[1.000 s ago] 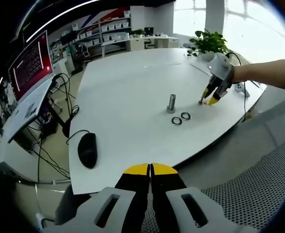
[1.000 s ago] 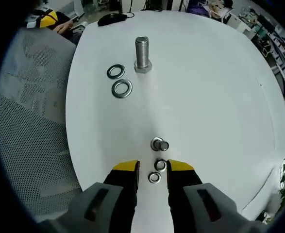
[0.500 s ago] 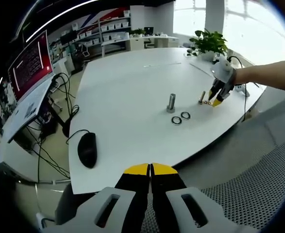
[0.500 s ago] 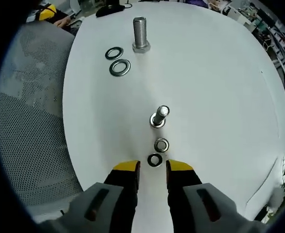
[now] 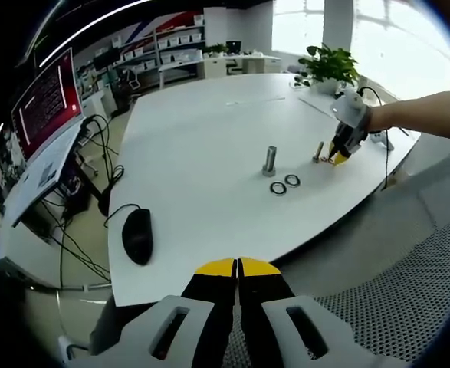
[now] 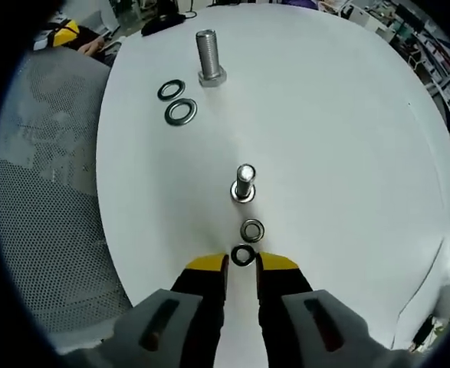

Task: Place the washer onto the threaded stud by aligning its center hole with the stud, sliding it down to the base, and recovering from edge contact or off-axis alignment until the washer reaches the visible bottom stop.

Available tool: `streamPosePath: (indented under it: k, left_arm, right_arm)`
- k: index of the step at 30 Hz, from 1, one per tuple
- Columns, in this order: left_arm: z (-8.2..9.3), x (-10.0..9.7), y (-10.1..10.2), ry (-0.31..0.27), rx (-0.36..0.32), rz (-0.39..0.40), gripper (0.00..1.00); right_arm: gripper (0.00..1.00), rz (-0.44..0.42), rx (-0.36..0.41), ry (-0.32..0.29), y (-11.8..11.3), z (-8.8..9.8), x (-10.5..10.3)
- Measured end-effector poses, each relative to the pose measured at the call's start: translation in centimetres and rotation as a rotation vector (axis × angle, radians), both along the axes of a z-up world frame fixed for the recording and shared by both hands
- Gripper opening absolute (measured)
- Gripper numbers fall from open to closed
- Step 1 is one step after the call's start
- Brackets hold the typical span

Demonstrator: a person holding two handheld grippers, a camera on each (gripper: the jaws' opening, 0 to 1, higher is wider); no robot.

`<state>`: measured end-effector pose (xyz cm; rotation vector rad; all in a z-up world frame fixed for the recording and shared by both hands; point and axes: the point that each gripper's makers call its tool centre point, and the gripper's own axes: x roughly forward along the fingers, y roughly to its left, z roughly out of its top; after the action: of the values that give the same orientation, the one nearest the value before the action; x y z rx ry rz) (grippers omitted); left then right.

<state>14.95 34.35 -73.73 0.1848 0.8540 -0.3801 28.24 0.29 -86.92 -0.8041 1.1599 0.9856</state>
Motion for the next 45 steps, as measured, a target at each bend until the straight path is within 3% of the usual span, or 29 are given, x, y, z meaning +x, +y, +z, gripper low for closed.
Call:
streamPosePath:
  k: [2,5,17,28,30,34,38,45]
  left_arm:
    - [0.1,0.1,0.0,-0.004,-0.003,0.003,0.00]
    - [0.1,0.0,0.0,-0.005,-0.003,0.003,0.00]
    - [0.2,0.1,0.0,-0.013,-0.006,0.001,0.00]
    - [0.3,0.1,0.0,-0.021,-0.010,0.002,0.00]
    - [0.3,0.1,0.0,-0.022,-0.011,0.001,0.00]
    - [0.3,0.0,0.0,-0.023,-0.011,-0.001,0.00]
    - [0.4,0.1,-0.1,-0.025,-0.013,0.000,0.00]
    - [0.4,0.1,-0.1,-0.027,-0.014,-0.002,0.00]
  right_arm:
    - [0.14,-0.011,0.002,-0.001,0.1,0.0,-0.1]
    - [0.14,0.041,-0.009,-0.031,0.2,0.1,-0.5]
    - [0.14,0.199,-0.102,0.021,0.6,-0.1,-4.2]
    - [0.14,0.196,-0.115,0.022,0.5,-0.1,-5.1]
    - [0.14,0.141,-0.099,0.032,0.5,0.0,-5.1]
    - [0.14,0.131,-0.084,0.034,0.4,0.0,-4.9]
    - [0.13,0.054,-0.048,0.066,0.3,0.0,-4.5]
    - [0.13,0.039,-0.062,0.100,0.4,0.0,-4.5]
